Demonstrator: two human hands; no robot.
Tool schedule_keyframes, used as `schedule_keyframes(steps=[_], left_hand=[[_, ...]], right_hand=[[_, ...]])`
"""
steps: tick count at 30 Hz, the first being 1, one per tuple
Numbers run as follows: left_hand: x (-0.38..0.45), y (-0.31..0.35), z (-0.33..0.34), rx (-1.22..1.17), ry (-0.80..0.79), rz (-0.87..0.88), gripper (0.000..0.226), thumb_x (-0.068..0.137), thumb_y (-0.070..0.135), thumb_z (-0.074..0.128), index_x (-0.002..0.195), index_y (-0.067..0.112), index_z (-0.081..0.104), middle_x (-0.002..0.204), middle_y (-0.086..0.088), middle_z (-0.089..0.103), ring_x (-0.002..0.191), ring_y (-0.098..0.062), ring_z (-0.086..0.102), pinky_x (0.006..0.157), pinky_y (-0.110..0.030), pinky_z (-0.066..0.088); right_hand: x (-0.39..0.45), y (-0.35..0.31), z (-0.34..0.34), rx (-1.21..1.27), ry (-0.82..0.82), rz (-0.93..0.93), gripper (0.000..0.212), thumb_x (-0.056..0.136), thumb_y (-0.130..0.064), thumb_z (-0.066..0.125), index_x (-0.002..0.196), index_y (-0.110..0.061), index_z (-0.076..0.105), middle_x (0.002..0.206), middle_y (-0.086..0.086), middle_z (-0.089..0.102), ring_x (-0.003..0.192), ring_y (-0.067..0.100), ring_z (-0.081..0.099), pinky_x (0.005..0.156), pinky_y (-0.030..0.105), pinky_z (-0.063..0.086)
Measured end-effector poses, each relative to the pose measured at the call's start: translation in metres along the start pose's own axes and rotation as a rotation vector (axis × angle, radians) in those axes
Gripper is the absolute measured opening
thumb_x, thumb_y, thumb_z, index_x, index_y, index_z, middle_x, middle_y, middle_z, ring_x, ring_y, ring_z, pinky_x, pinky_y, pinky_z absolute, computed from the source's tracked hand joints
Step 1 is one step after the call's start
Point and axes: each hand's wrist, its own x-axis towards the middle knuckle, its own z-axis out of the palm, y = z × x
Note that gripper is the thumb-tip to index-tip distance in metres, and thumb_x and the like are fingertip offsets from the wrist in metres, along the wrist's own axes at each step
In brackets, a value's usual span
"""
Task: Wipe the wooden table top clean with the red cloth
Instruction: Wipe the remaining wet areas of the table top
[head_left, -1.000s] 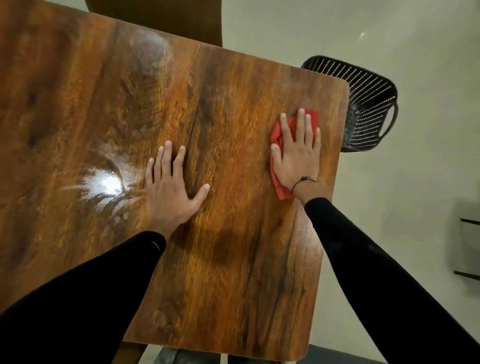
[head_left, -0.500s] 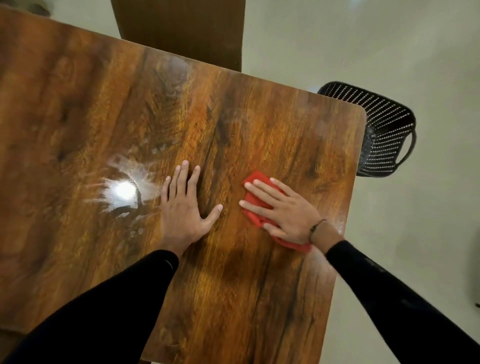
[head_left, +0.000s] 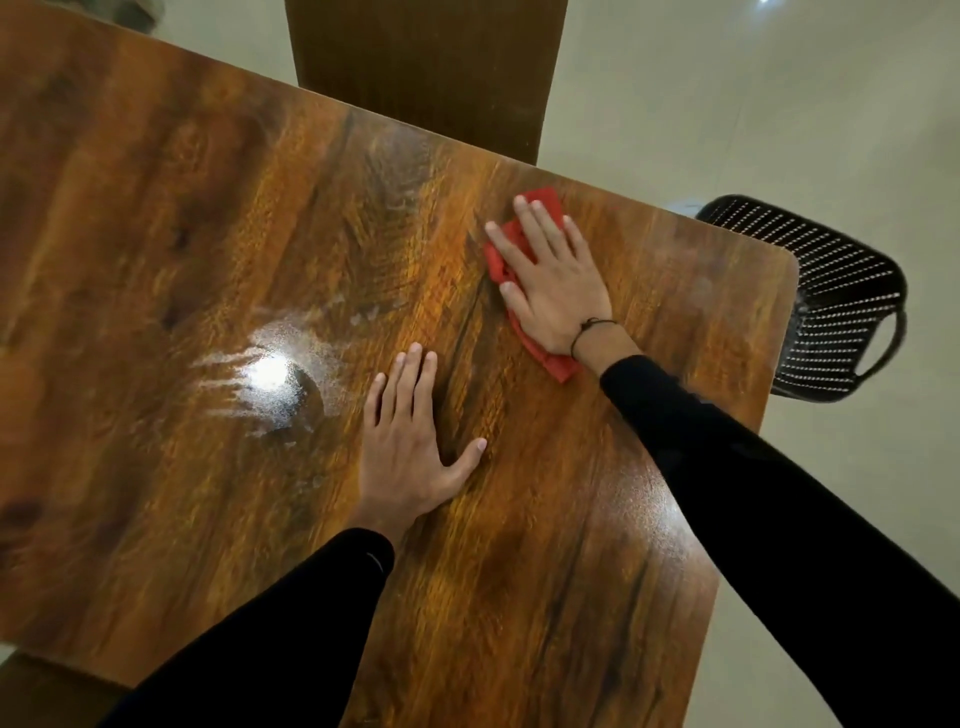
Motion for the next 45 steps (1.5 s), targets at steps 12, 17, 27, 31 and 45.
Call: schedule_keyframes(steps=[12,17,27,31,45], left_hand=[[0.001,-0.001,0.003,-0.024,-0.01,-0.007,0.117,0.093,0.082,0.053,0.177,0.011,0.015,0.186,-0.009,0.012,0.173,-0.026,0.012,0.138,-0.054,0.016],[0.002,0.0,0.0,-0.01,-0.043,-0.008,0.115,0.091,0.082,0.053,0.177,0.013,0.018,0.185,-0.011,0.013,0.172,-0.029,0.013,0.138,-0.056,0.016],[0.002,0.009,-0.014,-0.018,-0.066,-0.012,0.112,0.091,0.081,0.051,0.174,0.009,0.028,0.183,-0.014,0.022,0.169,-0.034,0.022,0.135,-0.06,0.023],[0.031,0.028,-0.021,-0.09,-0.046,-0.114,0.104,0.089,0.077,0.057,0.167,0.01,0.039,0.164,-0.02,0.044,0.151,-0.04,0.043,0.123,-0.062,0.036],[0.131,0.113,0.024,-0.093,0.028,-0.047,0.083,0.105,0.064,0.042,0.176,0.026,0.023,0.186,-0.008,0.013,0.173,-0.029,0.01,0.139,-0.057,0.006]], right_hand=[[-0.12,0.044,0.029,-0.059,-0.119,-0.561,0.077,0.113,-0.052,0.04,0.183,-0.034,0.012,0.191,0.01,-0.005,0.177,0.031,-0.001,0.142,0.057,0.003],[-0.065,0.093,0.012,-0.029,-0.014,-0.106,0.072,0.115,-0.054,0.034,0.182,-0.036,0.014,0.191,0.01,0.002,0.177,0.032,0.005,0.142,0.058,0.008],[-0.017,0.032,0.005,0.156,0.245,1.138,0.072,0.117,-0.048,0.031,0.182,-0.021,0.017,0.188,0.021,0.002,0.176,0.038,0.005,0.141,0.06,0.008],[-0.052,-0.002,0.015,0.157,0.233,1.129,0.071,0.118,-0.043,0.03,0.182,-0.019,0.013,0.188,0.022,0.002,0.176,0.039,0.005,0.142,0.059,0.006],[-0.018,0.077,0.008,0.049,0.14,0.392,0.066,0.118,-0.046,0.027,0.181,-0.028,0.022,0.19,0.013,0.008,0.177,0.032,0.007,0.143,0.055,0.009]])
